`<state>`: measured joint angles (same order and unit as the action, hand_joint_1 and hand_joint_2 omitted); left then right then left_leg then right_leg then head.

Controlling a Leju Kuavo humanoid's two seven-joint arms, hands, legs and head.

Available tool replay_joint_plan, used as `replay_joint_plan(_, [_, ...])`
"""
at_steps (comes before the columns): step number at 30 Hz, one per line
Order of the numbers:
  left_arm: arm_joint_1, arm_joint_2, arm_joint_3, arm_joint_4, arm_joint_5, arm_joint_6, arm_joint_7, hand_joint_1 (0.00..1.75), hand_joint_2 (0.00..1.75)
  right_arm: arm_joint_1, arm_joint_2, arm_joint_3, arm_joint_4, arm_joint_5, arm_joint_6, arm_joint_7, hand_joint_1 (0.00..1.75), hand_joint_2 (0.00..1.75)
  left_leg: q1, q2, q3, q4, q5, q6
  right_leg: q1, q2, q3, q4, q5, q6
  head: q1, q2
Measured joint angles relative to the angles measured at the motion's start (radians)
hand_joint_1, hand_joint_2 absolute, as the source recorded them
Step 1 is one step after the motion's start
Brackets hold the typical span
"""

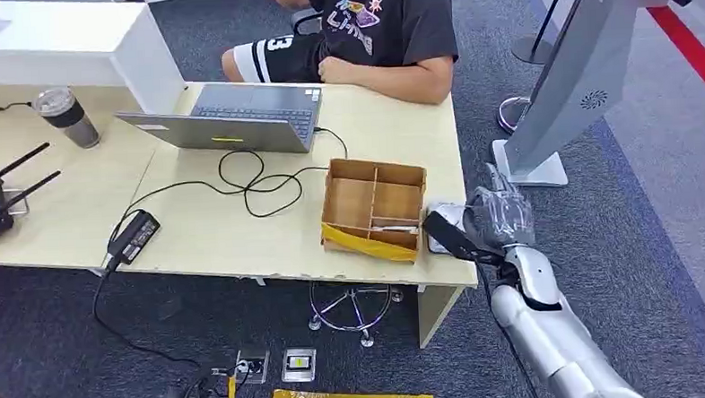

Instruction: Pass the card to the sensor for recognition and then transmit it.

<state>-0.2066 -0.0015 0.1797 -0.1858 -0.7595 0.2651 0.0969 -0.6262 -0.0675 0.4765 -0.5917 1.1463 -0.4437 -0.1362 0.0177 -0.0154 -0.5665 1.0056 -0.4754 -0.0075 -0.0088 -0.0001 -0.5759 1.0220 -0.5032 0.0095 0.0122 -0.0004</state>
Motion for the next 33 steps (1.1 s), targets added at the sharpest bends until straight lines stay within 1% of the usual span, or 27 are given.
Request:
replay_joint_plan(10, [0.000, 0.000, 0.000, 0.000, 0.000, 0.000, 0.000, 0.00, 1.75, 0.009, 0.017, 0.000, 0.036, 0.010, 0.009, -0.006, 1.75, 1.75, 0.000, 0.000, 0.000, 0.000, 0.000, 0.000, 0.000, 0.000, 0.000, 0.000, 0.000, 0.000, 0.000, 0.000])
replay_joint_plan(33, [0.000, 0.000, 0.000, 0.000, 0.002, -0.001, -0.002, 0.00, 1.75, 0.030, 0.019, 0.000, 0.111, 0.024, 0.050, 0.031, 1.75, 1.75, 0.000, 0.000, 0.001, 0.000, 0.000, 0.000, 0.000, 0.000, 0.000, 0.000, 0.000, 0.000, 0.000, 0.000])
